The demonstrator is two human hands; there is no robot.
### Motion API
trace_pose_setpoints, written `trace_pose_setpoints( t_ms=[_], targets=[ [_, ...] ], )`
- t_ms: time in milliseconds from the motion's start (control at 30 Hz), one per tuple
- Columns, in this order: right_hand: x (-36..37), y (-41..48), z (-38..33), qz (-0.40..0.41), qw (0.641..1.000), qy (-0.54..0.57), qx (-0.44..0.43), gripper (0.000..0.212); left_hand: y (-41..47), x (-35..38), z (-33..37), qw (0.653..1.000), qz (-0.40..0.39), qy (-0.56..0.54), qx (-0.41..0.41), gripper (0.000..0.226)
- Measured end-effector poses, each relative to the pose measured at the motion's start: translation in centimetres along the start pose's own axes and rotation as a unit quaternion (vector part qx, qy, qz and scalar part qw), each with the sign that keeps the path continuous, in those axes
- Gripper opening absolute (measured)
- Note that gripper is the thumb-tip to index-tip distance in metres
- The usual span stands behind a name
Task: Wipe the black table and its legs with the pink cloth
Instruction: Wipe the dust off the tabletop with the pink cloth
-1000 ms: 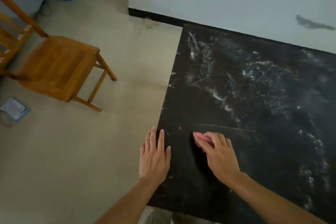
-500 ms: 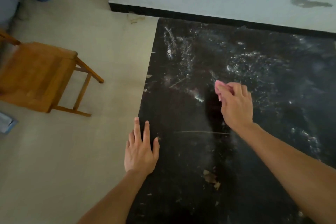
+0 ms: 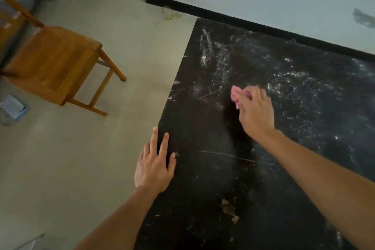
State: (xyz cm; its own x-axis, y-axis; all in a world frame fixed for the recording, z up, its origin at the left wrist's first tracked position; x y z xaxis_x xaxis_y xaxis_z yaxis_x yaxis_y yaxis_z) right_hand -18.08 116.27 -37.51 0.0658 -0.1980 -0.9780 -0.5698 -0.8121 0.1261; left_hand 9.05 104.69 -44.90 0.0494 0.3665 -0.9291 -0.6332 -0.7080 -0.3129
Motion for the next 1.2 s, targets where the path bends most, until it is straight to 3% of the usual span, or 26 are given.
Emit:
trace_pose_setpoints(
  t_ms=[67,133,200,233,300,367,400,433,533,633,667,800,833,900,1000,1100,1167,1200],
  targets=[
    [1.0,-3.8,-5.7,-0.008,0.992,0.035,-0.124,0.031,0.0,0.0,0.0,1.000,-0.001,-0.002,-0.002,0.062],
    [3.3,-8.2,-10.8,-0.065,0.962,0.054,-0.261,0.043,0.0,-0.1,0.2,1.000,0.001,-0.002,0.000,0.062],
    [4.4,-7.7,-11.0,-0.079,0.946,0.048,-0.311,0.052,0.1,-0.1,0.3,1.000,0.004,0.001,0.006,0.062],
    [4.6,-5.2,-9.3,-0.063,0.958,0.044,-0.276,0.049,0.2,-0.1,0.2,1.000,0.004,0.001,0.006,0.063],
    [4.2,1.0,-3.8,-0.035,0.992,0.020,-0.122,0.037,0.2,-0.1,0.0,1.000,0.005,-0.002,0.004,0.063],
    [3.2,5.6,0.8,-0.041,0.999,-0.002,-0.001,0.023,-0.1,-0.1,0.0,1.000,0.013,-0.005,0.009,0.063],
    [2.4,6.5,1.2,-0.028,0.999,-0.004,0.015,0.019,-0.1,0.0,-0.1,1.000,0.013,-0.006,0.010,0.063],
    [1.7,6.7,0.5,-0.017,1.000,-0.008,0.010,0.017,-0.1,0.1,-0.2,1.000,0.013,-0.007,0.010,0.063],
    [1.2,2.7,-5.5,0.022,0.990,0.063,-0.120,0.013,0.1,-0.1,-0.3,0.999,0.031,-0.013,0.007,0.062],
    [4.6,-4.0,-12.3,-0.111,0.937,0.088,-0.320,0.036,0.0,-0.2,0.0,0.999,0.038,-0.007,0.010,0.061],
    [5.0,-3.9,-12.2,-0.112,0.929,0.074,-0.344,0.035,0.1,-0.2,0.0,0.999,0.035,-0.006,0.010,0.061],
    [4.4,7.1,-2.4,-0.008,0.991,0.011,-0.132,0.022,0.1,-0.2,0.0,1.000,0.023,-0.008,0.005,0.061],
    [3.9,9.4,0.1,-0.020,0.998,-0.013,-0.063,0.024,0.0,0.0,0.0,1.000,0.017,-0.009,0.007,0.061],
    [2.4,10.8,0.5,-0.022,0.999,-0.024,-0.012,0.024,0.0,0.0,-0.2,1.000,0.014,-0.010,0.008,0.061],
    [1.6,7.3,-6.5,0.017,0.991,0.033,-0.128,0.028,0.3,-0.4,-0.4,0.999,0.030,-0.011,0.001,0.060],
    [4.6,0.3,-14.2,-0.078,0.940,0.076,-0.322,0.036,0.0,-0.5,0.1,0.999,0.028,-0.013,0.008,0.061],
    [5.7,0.6,-14.6,-0.121,0.931,0.083,-0.334,0.019,0.1,-0.5,0.1,1.000,0.022,-0.014,0.009,0.061],
    [5.7,3.1,-12.8,-0.080,0.946,0.077,-0.303,0.017,0.2,-0.6,0.0,0.999,0.027,-0.014,0.008,0.060]
  ],
)
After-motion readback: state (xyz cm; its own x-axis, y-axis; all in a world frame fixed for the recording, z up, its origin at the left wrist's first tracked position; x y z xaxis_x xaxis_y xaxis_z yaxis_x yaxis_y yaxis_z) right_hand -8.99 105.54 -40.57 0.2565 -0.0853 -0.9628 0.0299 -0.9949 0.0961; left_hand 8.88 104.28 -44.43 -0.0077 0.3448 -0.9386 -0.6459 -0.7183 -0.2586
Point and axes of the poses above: each hand's wrist, its own y-axis towards the middle knuckle, its own x-axis out of the palm, z = x × y, the point moved 9 cm from there along y, towards the middle knuckle, and after that the axes turned 10 degrees about -x, right-handed, at the moved point
